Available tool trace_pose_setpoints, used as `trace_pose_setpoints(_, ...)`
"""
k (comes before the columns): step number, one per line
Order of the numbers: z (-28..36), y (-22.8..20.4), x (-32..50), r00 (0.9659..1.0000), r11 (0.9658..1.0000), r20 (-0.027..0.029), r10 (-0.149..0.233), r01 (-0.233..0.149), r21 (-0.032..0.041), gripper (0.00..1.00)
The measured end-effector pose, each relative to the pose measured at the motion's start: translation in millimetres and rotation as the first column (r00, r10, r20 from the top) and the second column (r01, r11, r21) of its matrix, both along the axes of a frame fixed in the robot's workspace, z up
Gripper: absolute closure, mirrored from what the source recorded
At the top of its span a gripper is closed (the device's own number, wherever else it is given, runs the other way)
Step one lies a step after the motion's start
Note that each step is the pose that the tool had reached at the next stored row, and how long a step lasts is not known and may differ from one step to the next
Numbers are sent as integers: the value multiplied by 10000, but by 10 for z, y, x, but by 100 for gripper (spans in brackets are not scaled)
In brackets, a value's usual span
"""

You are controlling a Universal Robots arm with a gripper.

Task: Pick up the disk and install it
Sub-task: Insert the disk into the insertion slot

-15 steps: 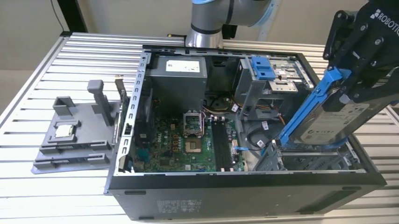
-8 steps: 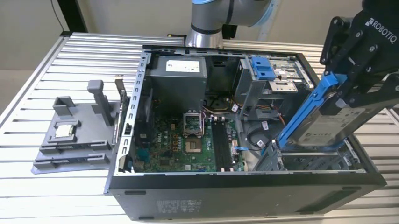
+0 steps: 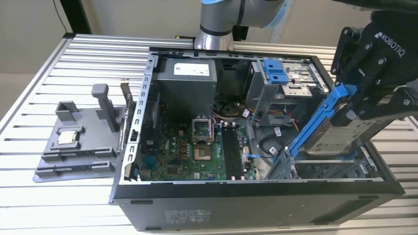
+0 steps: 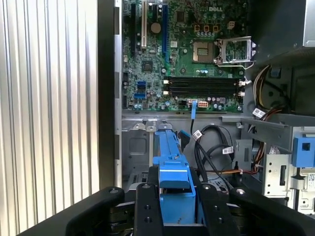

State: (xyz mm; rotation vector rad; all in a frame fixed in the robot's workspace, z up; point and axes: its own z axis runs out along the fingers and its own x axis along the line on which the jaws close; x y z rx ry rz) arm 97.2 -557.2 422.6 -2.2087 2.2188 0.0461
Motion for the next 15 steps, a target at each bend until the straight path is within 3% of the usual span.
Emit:
trace_pose_setpoints(10,-182,0,0,10000,10000,-1,-1,1,-3,100)
trace_pose_setpoints(15,-198,0,0,10000,10000,0,-1,1,-3,100)
